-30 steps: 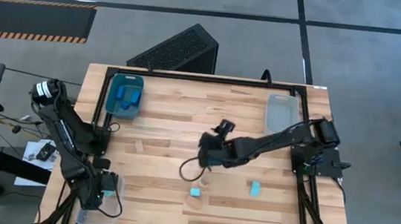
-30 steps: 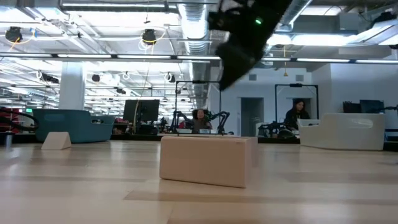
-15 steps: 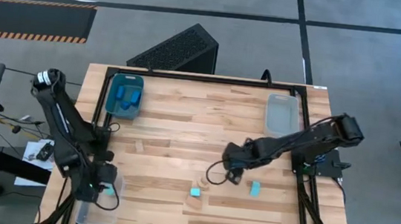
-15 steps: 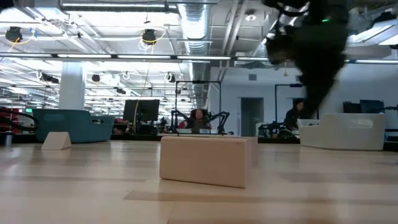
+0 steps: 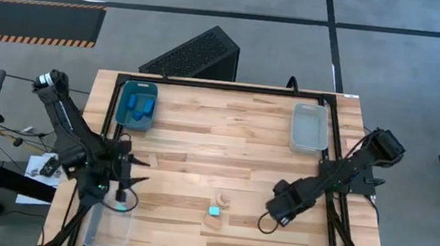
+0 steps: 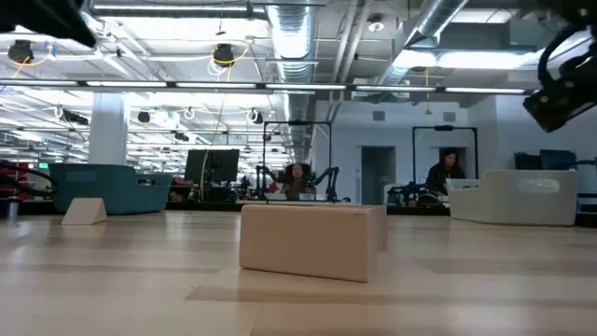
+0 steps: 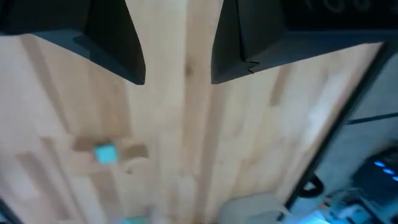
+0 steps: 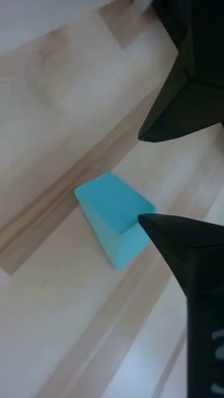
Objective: Sort & place blocks by color
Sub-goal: Put the right light blue block into the transparent bin
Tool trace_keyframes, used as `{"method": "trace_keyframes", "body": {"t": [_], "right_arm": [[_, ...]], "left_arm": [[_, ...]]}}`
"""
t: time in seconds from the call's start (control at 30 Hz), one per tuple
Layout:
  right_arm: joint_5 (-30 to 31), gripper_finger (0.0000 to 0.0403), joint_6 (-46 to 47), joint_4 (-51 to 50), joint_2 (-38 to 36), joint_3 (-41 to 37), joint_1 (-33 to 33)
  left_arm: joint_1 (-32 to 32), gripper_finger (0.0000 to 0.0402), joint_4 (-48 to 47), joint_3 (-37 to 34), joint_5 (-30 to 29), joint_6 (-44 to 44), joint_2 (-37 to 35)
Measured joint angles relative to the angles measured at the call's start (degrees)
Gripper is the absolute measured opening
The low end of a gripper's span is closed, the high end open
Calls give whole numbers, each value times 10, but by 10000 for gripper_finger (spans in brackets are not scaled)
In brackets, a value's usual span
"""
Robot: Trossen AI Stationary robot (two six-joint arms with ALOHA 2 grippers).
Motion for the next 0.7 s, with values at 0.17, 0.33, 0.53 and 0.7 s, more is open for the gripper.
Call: {"method": "trace_keyframes", "body": {"t": [0.17,0.33,0.53,0.7], "right_arm": [[50,226,105,7,-42,-1,21],[64,225,271,-2,-71,-1,41],[77,211,360,14,-56,-1,70],[52,197,390,77,-26,-1,79]], "left_arm": [[93,171,123,-27,9,113,0],[170,171,312,-87,79,213,0],[207,171,544,-177,167,324,0],[241,171,646,-220,211,377,1]]}}
